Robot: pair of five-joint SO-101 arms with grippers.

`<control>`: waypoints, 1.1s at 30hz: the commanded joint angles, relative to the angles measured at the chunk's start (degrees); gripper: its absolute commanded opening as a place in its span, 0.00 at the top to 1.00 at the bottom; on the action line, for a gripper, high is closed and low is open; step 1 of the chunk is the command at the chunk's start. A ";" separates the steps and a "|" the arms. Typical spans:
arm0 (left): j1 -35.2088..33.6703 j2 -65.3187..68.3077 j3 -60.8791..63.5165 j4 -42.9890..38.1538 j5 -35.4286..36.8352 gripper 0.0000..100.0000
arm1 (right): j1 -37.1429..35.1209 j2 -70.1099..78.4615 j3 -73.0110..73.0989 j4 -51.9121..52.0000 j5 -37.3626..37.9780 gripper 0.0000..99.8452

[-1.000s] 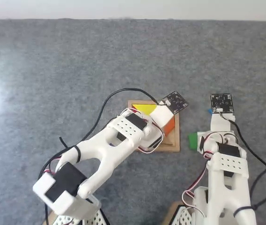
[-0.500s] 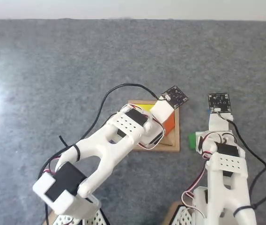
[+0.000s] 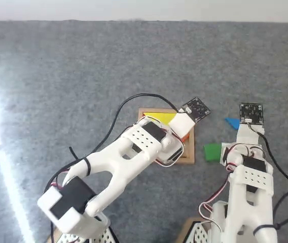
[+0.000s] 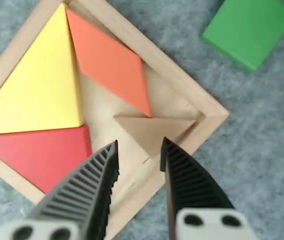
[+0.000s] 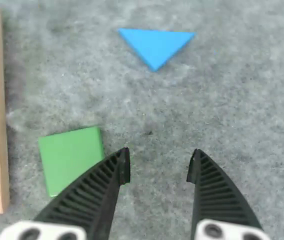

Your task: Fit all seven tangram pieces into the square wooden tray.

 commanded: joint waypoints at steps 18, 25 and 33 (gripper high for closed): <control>-6.07 -2.11 3.91 -7.30 -0.70 0.87 | -0.66 -1.27 -2.90 -0.66 -0.35 0.80; -6.15 1.32 1.36 -8.88 -2.55 0.87 | -0.75 -1.27 -2.90 -0.66 -0.35 0.80; -6.15 14.68 -15.16 -1.67 -2.55 0.87 | -0.75 -1.27 -2.55 -0.92 -0.18 0.80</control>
